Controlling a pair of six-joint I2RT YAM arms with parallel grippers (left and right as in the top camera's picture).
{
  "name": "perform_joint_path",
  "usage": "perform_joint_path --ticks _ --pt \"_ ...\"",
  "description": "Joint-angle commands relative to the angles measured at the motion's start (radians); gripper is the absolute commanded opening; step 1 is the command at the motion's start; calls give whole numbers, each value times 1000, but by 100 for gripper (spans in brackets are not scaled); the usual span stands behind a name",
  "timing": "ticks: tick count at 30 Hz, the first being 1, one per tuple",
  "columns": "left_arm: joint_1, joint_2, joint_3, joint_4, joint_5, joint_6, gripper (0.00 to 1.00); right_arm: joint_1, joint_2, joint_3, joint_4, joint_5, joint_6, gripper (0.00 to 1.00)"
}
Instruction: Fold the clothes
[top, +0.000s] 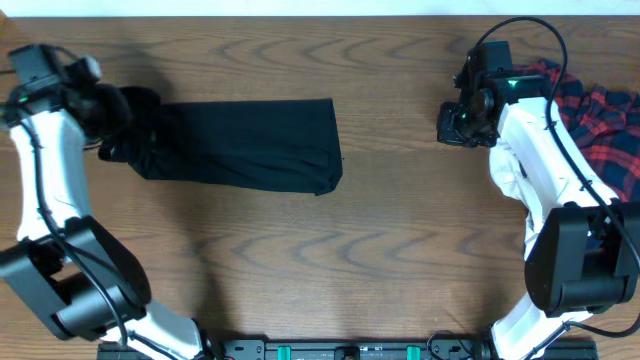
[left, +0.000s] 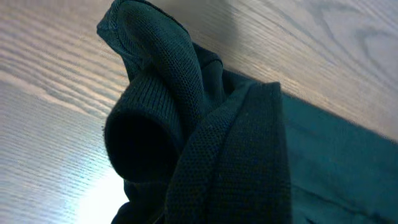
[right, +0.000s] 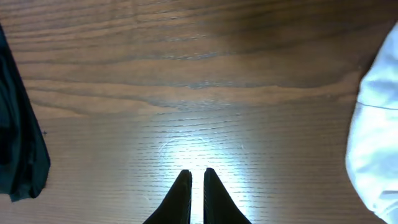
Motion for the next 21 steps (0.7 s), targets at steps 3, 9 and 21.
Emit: perform_joint_path --ticks 3,9,21 --pt "-86 -88 27 -6 -102 43 6 -18 -10 10 -10 6 1 8" --pt "-204 -134 27 -64 -248 43 6 -19 -10 10 -10 5 2 7" --pt "-451 -134 27 -150 -425 42 6 -19 -10 10 -27 5 1 7"
